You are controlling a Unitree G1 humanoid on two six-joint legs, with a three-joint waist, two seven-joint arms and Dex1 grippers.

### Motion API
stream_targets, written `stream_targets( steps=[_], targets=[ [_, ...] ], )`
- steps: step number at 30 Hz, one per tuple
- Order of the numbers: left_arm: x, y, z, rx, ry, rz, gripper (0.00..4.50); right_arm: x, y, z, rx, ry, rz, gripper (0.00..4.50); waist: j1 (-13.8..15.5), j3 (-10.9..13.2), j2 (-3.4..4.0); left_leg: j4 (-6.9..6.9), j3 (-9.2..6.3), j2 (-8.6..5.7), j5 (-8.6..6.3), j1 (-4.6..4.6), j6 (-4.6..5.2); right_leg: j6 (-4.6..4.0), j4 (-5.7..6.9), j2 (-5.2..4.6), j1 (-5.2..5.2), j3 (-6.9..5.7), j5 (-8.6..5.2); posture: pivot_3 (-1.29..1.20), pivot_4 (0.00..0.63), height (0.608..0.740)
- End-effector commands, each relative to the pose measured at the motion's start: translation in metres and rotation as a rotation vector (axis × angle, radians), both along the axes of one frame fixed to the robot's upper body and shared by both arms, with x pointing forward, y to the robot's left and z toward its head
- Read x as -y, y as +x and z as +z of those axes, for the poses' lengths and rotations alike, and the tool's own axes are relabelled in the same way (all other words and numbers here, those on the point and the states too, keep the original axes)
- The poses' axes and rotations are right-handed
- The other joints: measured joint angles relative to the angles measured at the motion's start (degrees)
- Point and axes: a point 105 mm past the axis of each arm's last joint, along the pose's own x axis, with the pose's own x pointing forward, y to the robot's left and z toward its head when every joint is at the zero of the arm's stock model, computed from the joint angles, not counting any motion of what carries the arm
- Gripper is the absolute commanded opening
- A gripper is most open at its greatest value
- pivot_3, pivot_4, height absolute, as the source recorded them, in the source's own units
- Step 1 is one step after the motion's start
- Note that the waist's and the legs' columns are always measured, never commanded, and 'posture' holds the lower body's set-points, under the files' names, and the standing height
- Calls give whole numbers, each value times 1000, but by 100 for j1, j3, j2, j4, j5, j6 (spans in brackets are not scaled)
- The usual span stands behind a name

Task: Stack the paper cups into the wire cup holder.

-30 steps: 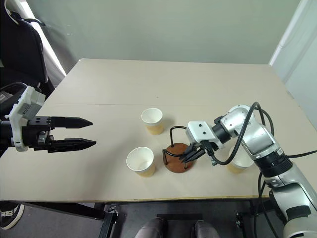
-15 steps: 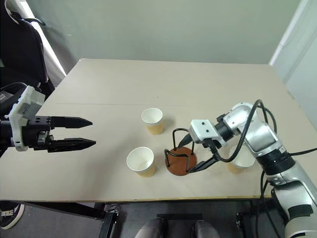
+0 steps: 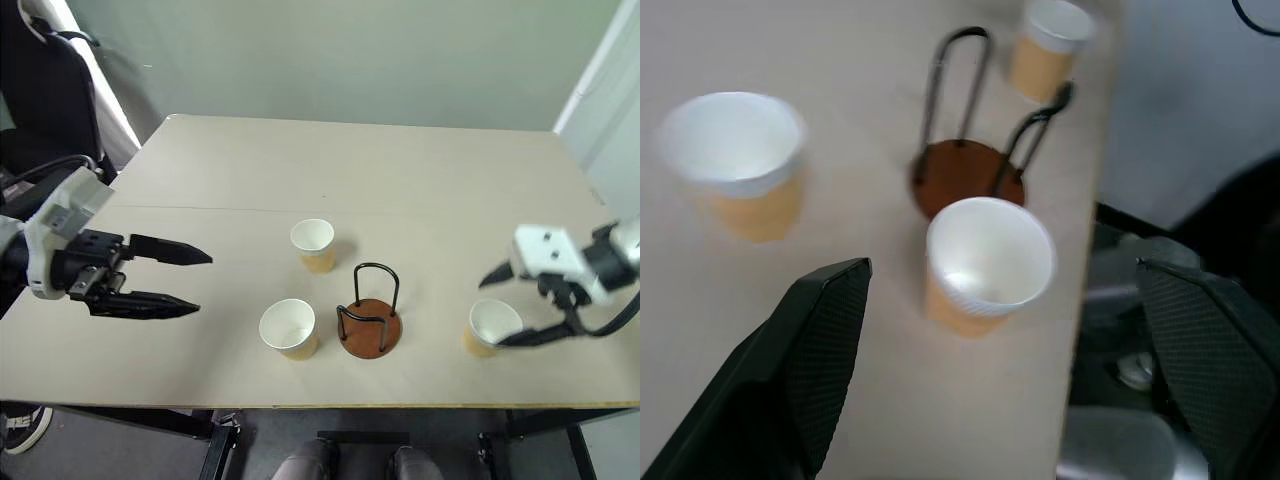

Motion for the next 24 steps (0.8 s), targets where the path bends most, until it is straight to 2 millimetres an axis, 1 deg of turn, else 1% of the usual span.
stream_targets(
  steps=[1,4,5,6,9,12,19,22,24],
  targets=[
    [11,-4,9,43,6,-56,4500,-4,-1,12,90,1,-27,4477,-65,1,0,0,5,5,10,2,9,4,6,3,3,3,2,0,150,740],
    [13,-3,10,44,9,-57,4500,-4,-2,2,80,-10,-35,4477,-104,1,0,-1,5,25,54,18,69,11,4,26,37,11,6,0,150,740],
    [12,-3,10,45,11,-52,4500,-4,-2,1,75,-15,-35,4477,-105,1,0,-1,5,29,31,49,109,11,3,32,47,15,6,0,150,740],
    [11,-2,10,45,12,-45,4500,-3,-2,-1,72,-23,-36,4477,-105,2,1,-1,5,30,26,66,123,13,3,34,54,18,5,0,150,740],
    [10,-4,10,46,16,-37,4500,3,-2,-12,51,-63,-36,4477,-102,1,0,1,5,29,27,82,137,23,3,42,63,37,-2,0,150,740],
    [10,-6,10,45,16,-24,4500,4,5,-26,55,-99,-33,4477,-102,1,0,5,5,29,20,80,150,26,-2,48,64,49,-3,0,150,740],
    [8,-7,10,49,17,-5,4500,8,17,-44,68,-174,-20,4477,-101,2,1,6,8,29,4,79,171,27,-3,50,63,53,-2,0,150,740],
    [7,-8,10,50,17,7,4500,6,19,-42,71,-169,3,3914,-101,2,0,6,9,29,3,79,171,27,-3,50,63,54,-1,0,150,740],
    [6,-9,10,50,18,13,4500,5,19,-41,73,-168,12,3276,-102,2,0,6,9,29,2,79,171,26,-3,50,63,54,-1,0,150,740]
  ],
)
